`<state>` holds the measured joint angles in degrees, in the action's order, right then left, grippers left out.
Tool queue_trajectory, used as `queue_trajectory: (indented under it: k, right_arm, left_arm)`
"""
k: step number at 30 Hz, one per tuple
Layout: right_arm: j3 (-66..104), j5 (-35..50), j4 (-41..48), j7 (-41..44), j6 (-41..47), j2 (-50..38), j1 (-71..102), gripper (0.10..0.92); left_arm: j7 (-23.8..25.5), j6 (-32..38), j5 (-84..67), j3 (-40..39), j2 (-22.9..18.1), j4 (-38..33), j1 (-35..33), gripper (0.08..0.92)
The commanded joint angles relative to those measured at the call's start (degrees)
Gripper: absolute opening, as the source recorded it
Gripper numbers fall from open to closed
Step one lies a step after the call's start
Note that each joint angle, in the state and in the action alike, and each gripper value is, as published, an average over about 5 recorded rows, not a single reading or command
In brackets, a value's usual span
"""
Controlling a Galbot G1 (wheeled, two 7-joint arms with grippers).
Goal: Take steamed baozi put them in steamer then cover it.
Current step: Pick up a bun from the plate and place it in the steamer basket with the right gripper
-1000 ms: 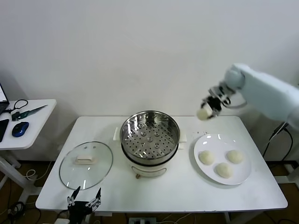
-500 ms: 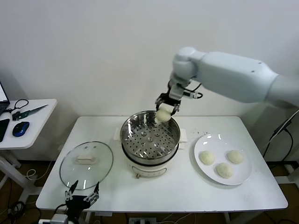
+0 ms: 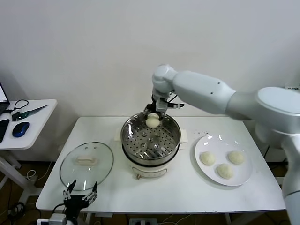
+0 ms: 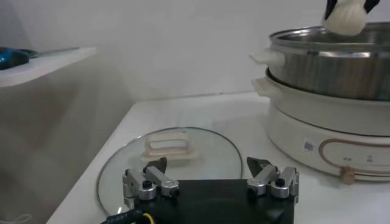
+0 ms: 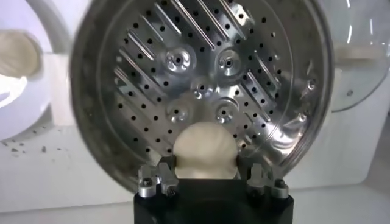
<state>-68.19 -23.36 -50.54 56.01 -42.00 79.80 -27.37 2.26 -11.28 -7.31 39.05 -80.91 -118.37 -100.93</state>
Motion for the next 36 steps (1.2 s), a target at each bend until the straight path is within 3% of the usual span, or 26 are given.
queue_trajectory:
  k: [1,11,17,21,25,31,33,36]
  right_arm:
    - [3.77,-7.19,8.15,-2.1,-2.38,3.63,5.4,0.662]
    - [3.42,-6.63,10.49,-1.65,-2.8,5.67,6.58,0.67]
    - [1.51,-2.21,8.77,-1.73,-3.69,5.27,4.88,0.795]
    - [-1.71,2.91,2.58,-0.47,-4.11,2.08,-0.75,0.82]
    - [-7.82,17.39,-6.03,2.48,-2.14,-3.69,-11.29,0.823]
    - [-28.98,53.76,-17.92,7.62,12.38,-18.7,-29.86,0.823]
    - [-35.59,58.24,-20.16,8.07,18.92,-24.43,-33.45,0.823]
    - [-41.85,57.74,-23.42,6.19,28.82,-32.26,-35.16,0.823]
  left_arm:
    - [-0.02,0.04,-0.06,0.13,-0.04,0.04,0.08,0.823]
    - [-0.02,-0.35,-0.41,0.24,-0.1,-0.15,0.26,0.823]
    - [-0.03,-0.63,-0.4,0.21,-0.3,-0.44,0.38,0.823]
    - [-0.01,-0.88,-0.33,0.12,-0.44,-0.73,0.41,0.823]
    - [0.04,-1.33,-0.09,-0.07,-0.58,-1.04,0.51,0.823]
    - [0.15,-1.78,0.1,-0.26,-0.52,-1.46,0.77,0.823]
    - [0.13,-1.79,0.08,-0.31,-0.4,-1.4,0.84,0.823]
    - [0.07,-1.68,-0.02,-0.37,-0.19,-1.17,1.0,0.823]
